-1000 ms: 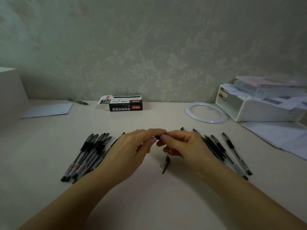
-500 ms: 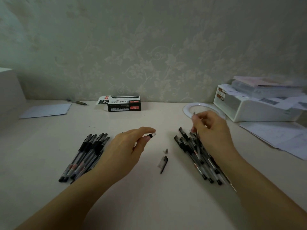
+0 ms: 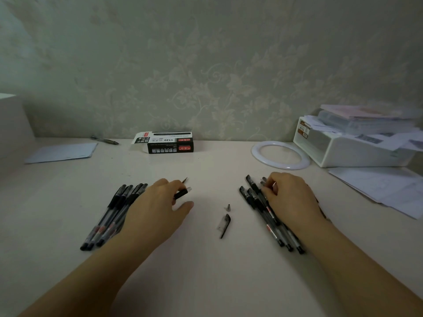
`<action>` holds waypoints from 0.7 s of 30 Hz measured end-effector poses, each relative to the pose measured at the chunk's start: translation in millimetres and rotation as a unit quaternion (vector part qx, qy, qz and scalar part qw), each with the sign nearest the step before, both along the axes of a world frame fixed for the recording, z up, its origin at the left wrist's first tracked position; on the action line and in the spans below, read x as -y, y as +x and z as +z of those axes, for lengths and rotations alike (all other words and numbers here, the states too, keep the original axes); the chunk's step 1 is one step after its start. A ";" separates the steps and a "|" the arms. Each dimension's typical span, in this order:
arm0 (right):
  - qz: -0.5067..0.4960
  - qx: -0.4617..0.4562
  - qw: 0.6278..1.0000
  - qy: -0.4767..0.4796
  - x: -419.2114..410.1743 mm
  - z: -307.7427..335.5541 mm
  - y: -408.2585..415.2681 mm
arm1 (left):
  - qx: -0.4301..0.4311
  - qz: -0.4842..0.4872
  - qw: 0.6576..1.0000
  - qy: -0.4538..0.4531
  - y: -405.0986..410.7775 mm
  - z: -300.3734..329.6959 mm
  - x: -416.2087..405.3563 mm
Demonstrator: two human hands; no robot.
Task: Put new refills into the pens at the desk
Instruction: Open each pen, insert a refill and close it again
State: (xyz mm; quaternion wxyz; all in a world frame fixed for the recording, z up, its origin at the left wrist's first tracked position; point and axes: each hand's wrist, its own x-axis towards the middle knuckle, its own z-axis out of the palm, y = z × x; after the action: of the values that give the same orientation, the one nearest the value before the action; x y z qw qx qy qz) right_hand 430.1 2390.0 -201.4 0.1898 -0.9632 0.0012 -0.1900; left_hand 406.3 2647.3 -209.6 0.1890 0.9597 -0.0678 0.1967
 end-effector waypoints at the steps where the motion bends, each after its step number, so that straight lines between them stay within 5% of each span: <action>1: -0.001 0.000 1.000 -0.003 -0.1 0.2 0.3 | -0.010 0.008 1.000 0.010 -0.2 -0.4 -0.6; 12: 0.136 0.090 0.985 0.050 -29.1 2.9 -11.9 | -0.033 0.025 0.999 0.032 0.3 0.3 1.1; 21: 0.191 0.078 0.977 0.046 -37.6 -1.7 -14.9 | -0.073 0.110 0.990 0.045 2.2 4.6 -8.9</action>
State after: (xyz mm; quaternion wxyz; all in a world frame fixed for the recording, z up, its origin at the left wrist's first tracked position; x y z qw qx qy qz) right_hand 415.1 2427.5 -203.1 0.2664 -0.9182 -0.1885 -0.2243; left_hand 408.5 2656.2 -205.0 0.1271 0.9807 0.0429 0.1425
